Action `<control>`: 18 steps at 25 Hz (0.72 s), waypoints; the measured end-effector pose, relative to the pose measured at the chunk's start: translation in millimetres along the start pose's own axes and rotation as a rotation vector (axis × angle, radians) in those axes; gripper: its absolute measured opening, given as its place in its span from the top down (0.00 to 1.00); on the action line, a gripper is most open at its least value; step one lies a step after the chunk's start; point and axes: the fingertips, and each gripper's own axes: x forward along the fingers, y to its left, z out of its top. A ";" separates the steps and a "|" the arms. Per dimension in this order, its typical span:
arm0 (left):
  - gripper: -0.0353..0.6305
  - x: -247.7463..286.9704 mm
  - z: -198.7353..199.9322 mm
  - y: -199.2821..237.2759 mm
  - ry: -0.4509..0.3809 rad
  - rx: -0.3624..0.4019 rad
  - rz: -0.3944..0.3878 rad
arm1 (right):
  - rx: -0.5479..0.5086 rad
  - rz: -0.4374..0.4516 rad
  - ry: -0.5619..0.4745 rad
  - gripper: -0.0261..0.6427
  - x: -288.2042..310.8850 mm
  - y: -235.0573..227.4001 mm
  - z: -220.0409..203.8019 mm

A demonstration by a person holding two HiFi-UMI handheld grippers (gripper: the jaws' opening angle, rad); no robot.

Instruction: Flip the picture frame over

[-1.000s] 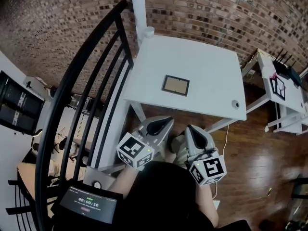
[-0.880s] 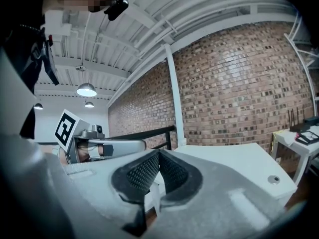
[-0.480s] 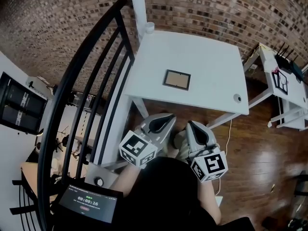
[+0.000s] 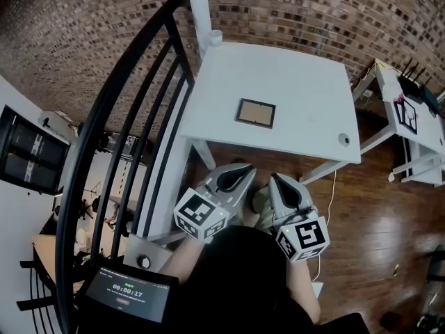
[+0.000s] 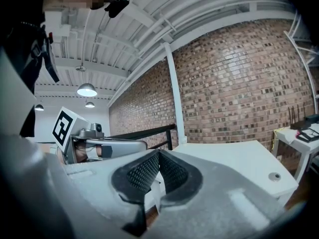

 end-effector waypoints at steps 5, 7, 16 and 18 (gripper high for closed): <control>0.92 -0.6 -2.6 0.3 0.000 -0.002 0.006 | 0.002 0.001 0.003 0.97 -1.1 -0.7 -2.7; 0.92 -1.2 -2.0 1.3 0.000 -0.004 0.007 | 0.002 0.003 0.005 0.97 -0.1 0.2 -2.5; 0.92 -4.0 -5.1 1.3 -0.003 -0.008 0.005 | -0.007 0.006 0.007 0.97 0.7 3.6 -4.5; 0.92 -4.8 -4.9 1.9 -0.004 -0.009 0.004 | -0.008 0.005 0.009 0.97 1.2 4.4 -4.8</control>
